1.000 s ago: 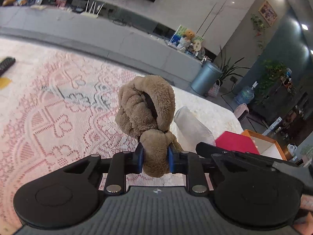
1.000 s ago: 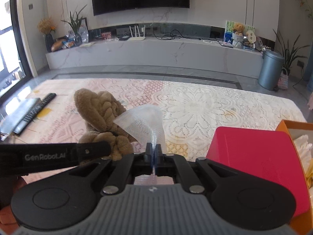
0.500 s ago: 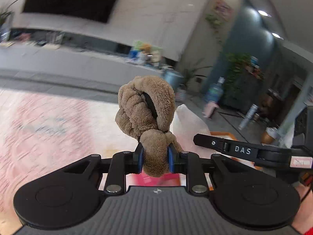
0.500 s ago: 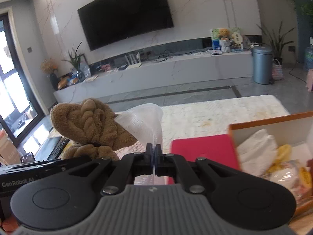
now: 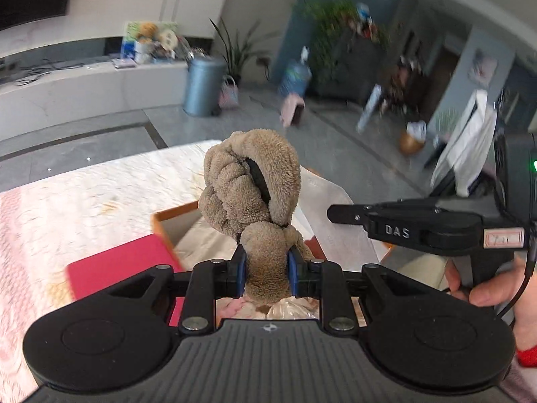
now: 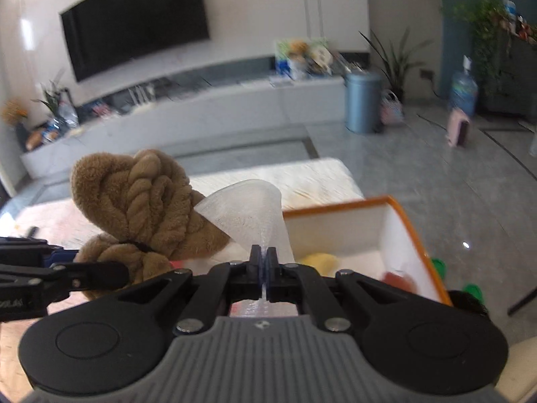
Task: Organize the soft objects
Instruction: 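Carry the plush toy and funnel into the orange box and open both tools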
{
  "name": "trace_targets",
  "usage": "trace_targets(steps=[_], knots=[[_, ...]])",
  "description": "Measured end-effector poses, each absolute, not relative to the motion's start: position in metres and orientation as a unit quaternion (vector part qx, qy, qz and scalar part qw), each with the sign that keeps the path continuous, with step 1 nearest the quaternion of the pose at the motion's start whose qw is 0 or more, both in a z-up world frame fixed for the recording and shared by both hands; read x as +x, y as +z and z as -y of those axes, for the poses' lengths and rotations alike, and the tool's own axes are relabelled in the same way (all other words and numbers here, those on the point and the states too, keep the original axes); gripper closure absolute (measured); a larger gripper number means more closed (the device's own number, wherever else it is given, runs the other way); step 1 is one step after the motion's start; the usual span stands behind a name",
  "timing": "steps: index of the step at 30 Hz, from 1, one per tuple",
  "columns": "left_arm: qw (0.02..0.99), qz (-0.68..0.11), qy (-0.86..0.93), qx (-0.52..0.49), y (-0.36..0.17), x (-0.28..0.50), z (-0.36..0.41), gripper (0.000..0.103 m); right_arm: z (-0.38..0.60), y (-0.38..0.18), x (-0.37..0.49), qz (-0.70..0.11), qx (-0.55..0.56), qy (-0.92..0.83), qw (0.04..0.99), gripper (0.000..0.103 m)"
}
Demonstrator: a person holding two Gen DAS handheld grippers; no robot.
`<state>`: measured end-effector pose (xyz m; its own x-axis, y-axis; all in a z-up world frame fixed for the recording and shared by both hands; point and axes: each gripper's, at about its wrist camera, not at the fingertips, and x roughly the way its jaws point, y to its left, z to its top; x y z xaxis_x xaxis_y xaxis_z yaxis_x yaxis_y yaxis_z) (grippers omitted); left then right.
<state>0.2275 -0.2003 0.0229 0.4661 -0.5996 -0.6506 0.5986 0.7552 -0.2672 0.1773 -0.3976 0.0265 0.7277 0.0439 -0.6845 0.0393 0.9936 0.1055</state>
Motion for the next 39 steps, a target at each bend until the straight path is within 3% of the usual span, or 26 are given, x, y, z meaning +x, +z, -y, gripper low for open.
trace_targets(steps=[9, 15, 22, 25, 27, 29, 30, 32, 35, 39], knots=[[0.816, -0.466, -0.340, 0.034, -0.041, 0.282, 0.250, 0.076, 0.434, -0.031, 0.236, -0.436, 0.014, -0.048, 0.899, 0.103], [0.808, -0.484, -0.330, 0.062, -0.068, 0.289, 0.256, 0.075, 0.455, -0.066, 0.270, -0.494, 0.042, -0.060, 0.866, 0.103], [0.810, -0.471, -0.335, 0.094, -0.072, 0.284, 0.264, 0.063, 0.448, -0.088, 0.281, -0.529, 0.035, -0.042, 0.847, 0.103], [0.815, -0.463, -0.334, 0.096, -0.071, 0.284, 0.266, 0.057, 0.443, -0.089, 0.280, -0.526, 0.018, -0.039, 0.849, 0.097], [0.819, -0.456, -0.336, 0.094, -0.069, 0.279, 0.260, 0.049, 0.442, -0.086, 0.277, -0.523, 0.013, -0.037, 0.852, 0.077], [0.823, -0.449, -0.337, 0.085, -0.063, 0.274, 0.255, 0.043, 0.441, -0.082, 0.275, -0.516, 0.011, -0.040, 0.856, 0.064], [0.825, -0.446, -0.338, 0.083, -0.061, 0.273, 0.253, 0.038, 0.441, -0.079, 0.272, -0.514, 0.012, -0.039, 0.857, 0.063], [0.828, -0.439, -0.338, 0.080, -0.051, 0.268, 0.249, 0.038, 0.442, -0.070, 0.269, -0.513, 0.018, -0.037, 0.858, 0.061], [0.844, -0.416, -0.331, 0.069, -0.032, 0.257, 0.237, 0.035, 0.442, -0.050, 0.258, -0.499, 0.030, -0.036, 0.865, 0.045], [0.871, -0.372, -0.319, 0.045, -0.005, 0.228, 0.208, 0.033, 0.433, -0.019, 0.232, -0.473, 0.037, -0.031, 0.880, 0.034]])
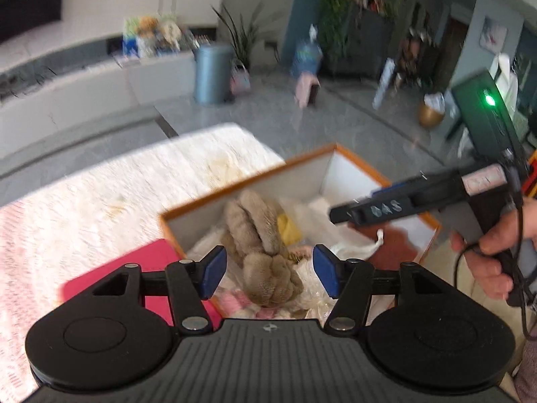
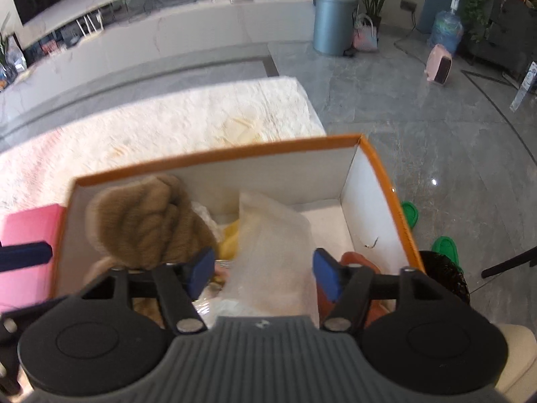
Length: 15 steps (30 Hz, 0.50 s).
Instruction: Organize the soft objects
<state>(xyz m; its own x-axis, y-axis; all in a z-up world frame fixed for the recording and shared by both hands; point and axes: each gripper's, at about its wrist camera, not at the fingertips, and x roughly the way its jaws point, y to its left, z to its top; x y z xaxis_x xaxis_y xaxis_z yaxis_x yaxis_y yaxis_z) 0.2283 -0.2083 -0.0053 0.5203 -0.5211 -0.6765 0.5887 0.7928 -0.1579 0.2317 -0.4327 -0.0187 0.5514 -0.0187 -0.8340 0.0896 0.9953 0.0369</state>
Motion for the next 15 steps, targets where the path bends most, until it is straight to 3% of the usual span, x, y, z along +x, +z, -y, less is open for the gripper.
trace_targets(steps=[15], knots=[[0.940, -0.224, -0.249, 0.059, 0.076, 0.107, 0.140, 0.032, 0.338, 0.067, 0.084, -0.352, 0.040, 0.011, 0.935, 0.022]])
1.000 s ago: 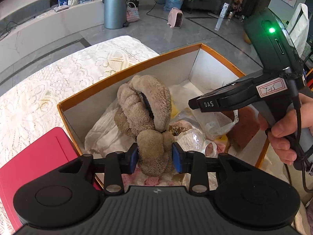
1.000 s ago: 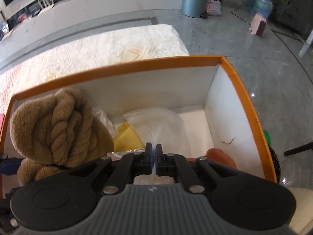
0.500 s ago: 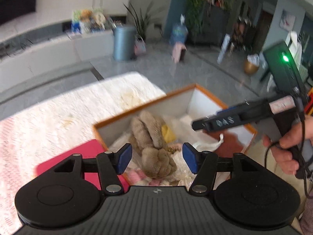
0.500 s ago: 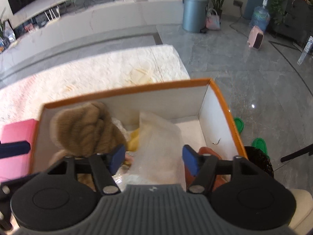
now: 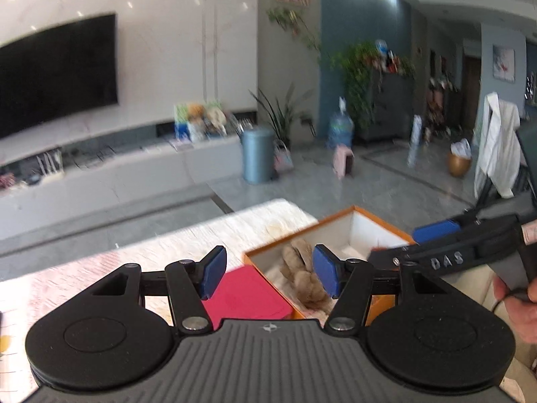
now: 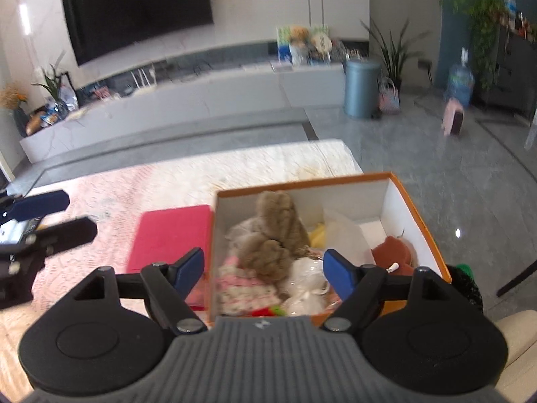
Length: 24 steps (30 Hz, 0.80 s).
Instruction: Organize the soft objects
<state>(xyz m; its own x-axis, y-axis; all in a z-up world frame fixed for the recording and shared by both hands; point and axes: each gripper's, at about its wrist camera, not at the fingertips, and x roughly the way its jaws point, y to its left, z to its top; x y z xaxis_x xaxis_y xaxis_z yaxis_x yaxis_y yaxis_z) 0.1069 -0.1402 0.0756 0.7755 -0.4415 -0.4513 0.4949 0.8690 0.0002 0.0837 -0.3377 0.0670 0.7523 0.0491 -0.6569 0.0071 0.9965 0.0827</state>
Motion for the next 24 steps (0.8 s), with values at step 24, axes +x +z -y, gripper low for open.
trace_targets(steps=[24], knots=[[0.976, -0.185, -0.107, 0.034, -0.010, 0.075, 0.113, 0.010, 0.244, -0.006, -0.017, -0.185, 0.004, -0.099, 0.978, 0.004]])
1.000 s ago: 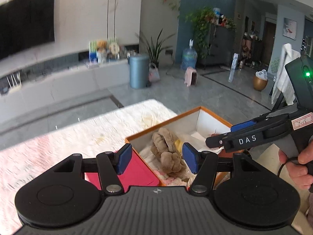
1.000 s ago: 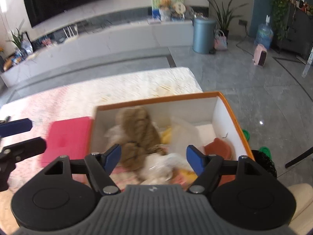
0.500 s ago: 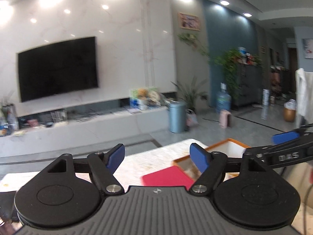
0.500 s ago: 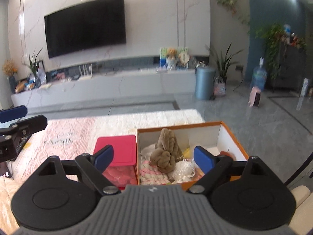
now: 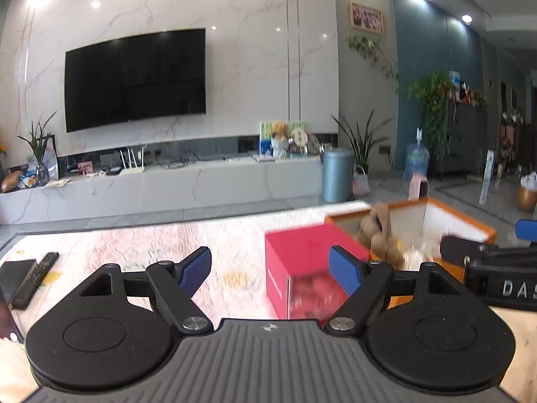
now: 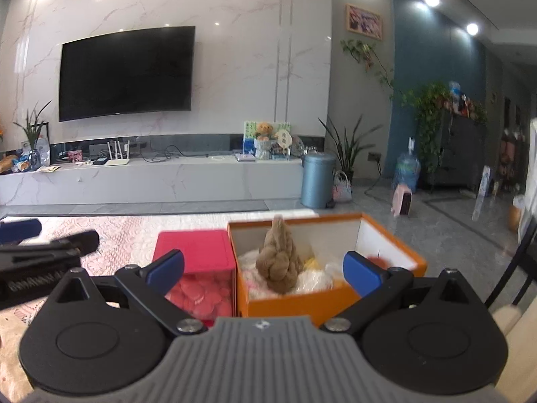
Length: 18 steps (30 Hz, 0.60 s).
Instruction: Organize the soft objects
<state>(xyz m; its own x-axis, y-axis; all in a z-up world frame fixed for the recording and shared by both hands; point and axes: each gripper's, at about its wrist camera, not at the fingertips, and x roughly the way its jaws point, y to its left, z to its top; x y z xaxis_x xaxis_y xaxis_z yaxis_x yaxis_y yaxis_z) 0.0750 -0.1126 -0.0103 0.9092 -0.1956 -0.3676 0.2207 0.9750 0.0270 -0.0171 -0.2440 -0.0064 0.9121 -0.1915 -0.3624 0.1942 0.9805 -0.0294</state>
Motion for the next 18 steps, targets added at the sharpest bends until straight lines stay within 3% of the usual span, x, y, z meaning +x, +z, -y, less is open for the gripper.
trace_targets(steps=[6, 18], knots=[[0.962, -0.253, -0.096, 0.034, -0.036, 0.075, 0.103, 0.010, 0.249, -0.034, -0.012, -0.194, 0.008, -0.120, 0.974, 0.004], [0.958, -0.274, -0.071, 0.037, -0.057, 0.071, 0.099, 0.010, 0.244, -0.060, -0.012, -0.200, 0.015, -0.098, 0.975, 0.004]])
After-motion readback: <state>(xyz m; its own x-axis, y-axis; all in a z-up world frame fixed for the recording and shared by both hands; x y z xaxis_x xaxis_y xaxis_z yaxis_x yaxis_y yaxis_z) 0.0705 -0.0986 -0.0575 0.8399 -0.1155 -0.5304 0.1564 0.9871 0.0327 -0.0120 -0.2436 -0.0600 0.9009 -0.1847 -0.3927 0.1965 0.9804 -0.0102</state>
